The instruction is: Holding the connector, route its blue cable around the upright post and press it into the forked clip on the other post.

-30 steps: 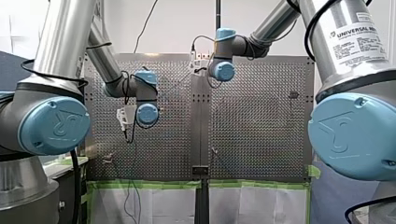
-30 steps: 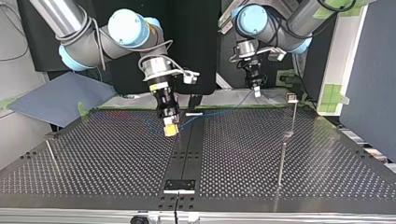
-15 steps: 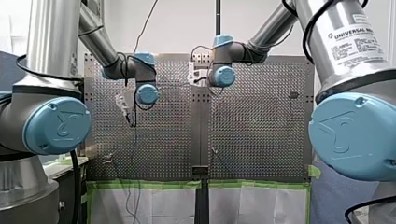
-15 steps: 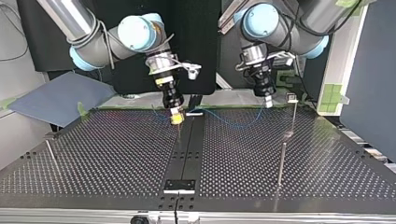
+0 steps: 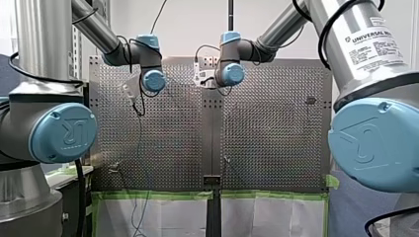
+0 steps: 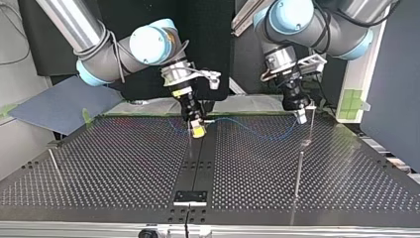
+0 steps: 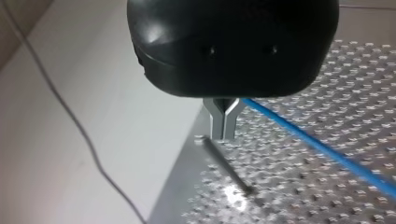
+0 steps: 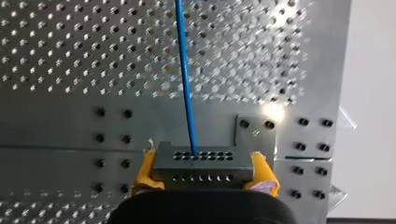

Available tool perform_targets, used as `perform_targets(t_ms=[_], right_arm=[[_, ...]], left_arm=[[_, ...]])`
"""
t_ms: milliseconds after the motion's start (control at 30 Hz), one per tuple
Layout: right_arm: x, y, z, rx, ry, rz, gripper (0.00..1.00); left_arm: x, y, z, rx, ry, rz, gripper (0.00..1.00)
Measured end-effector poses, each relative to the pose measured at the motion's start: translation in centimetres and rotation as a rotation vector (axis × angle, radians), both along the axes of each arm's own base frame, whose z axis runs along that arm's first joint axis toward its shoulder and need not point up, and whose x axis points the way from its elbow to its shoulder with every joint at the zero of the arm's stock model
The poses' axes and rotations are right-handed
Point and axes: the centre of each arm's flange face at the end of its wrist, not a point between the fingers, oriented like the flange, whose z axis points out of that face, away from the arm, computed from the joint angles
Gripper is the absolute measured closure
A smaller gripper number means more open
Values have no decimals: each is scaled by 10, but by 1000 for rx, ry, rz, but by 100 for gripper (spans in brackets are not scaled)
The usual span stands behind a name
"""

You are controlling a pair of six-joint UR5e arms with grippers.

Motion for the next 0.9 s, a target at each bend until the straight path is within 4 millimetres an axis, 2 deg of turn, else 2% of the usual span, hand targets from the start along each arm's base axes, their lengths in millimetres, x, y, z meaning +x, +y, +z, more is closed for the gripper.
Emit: perform_targets(t_ms=[367,633,900], right_arm=[[16,9,35,-2,2,39,62],[22,13,57,7,3,54,62],[25,16,82,21,-7,66,62]], left_arm=[[-4,12,64,-30,-111,6,97],[9,15,81,-23,-137,-18,97],[33,28,83,-19,-145,-23,97]])
